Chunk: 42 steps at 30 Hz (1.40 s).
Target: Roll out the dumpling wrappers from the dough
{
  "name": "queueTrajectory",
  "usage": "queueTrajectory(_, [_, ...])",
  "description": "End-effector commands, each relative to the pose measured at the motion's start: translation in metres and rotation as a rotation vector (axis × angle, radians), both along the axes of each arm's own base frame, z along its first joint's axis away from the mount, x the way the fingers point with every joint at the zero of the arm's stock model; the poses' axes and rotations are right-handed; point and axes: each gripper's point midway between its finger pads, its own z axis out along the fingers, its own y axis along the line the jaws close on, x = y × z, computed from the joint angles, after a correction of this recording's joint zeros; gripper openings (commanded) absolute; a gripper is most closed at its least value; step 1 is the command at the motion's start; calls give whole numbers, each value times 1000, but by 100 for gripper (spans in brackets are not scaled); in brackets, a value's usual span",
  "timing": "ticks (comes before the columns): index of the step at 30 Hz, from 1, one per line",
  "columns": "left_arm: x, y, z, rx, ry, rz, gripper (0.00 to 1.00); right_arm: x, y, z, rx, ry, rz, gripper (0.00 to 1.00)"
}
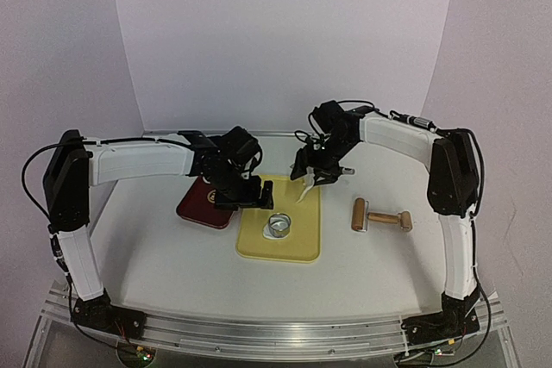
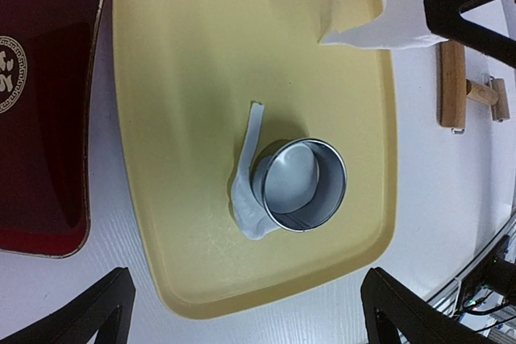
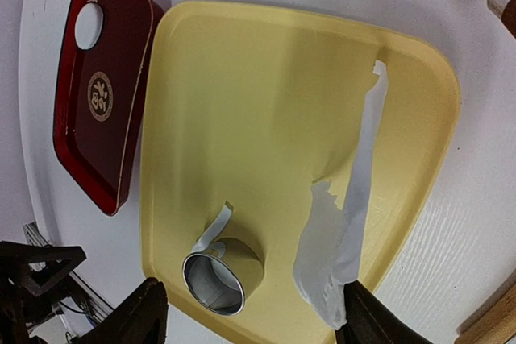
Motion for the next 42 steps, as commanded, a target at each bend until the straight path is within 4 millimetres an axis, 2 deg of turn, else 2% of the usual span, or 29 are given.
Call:
queueTrajectory(1, [9, -12, 25, -129, -28, 30, 99, -2, 9, 10, 55, 0, 50, 73])
queueTrajectory(3, [16, -18, 30, -174, -59, 26, 100, -5, 9, 7, 63, 45, 3, 75])
queueTrajectory(6, [27, -24, 45, -249, -130, 38, 100, -7, 9, 13, 90, 101, -88, 80])
queueTrajectory(11, [45, -30, 71, -341, -258, 60, 99, -7, 15, 44, 181, 153, -212, 85])
queueTrajectory(16, [49, -44, 80, -441, -327, 15, 99, -1, 21, 77, 257, 153, -276, 88])
queueTrajectory(19, [50, -54, 84, -485, -376, -32, 99, 0, 24, 89, 298, 173, -302, 89])
queueTrajectory(25, [57, -71, 77, -487, -391, -96, 99, -1, 32, 112, 384, 206, -332, 90])
queueTrajectory(33, [72, -86, 64, -464, -363, -79, 99, -5, 37, 133, 462, 231, -344, 92])
queueTrajectory(36, [81, -84, 51, -416, -348, -38, 99, -7, 37, 139, 482, 235, -341, 92])
queueTrajectory(39, [94, -74, 31, -329, -297, 43, 99, -10, 37, 145, 497, 237, -337, 92])
queueTrajectory(42, [106, -63, 21, -315, -259, 125, 100, -14, 35, 147, 502, 239, -335, 92])
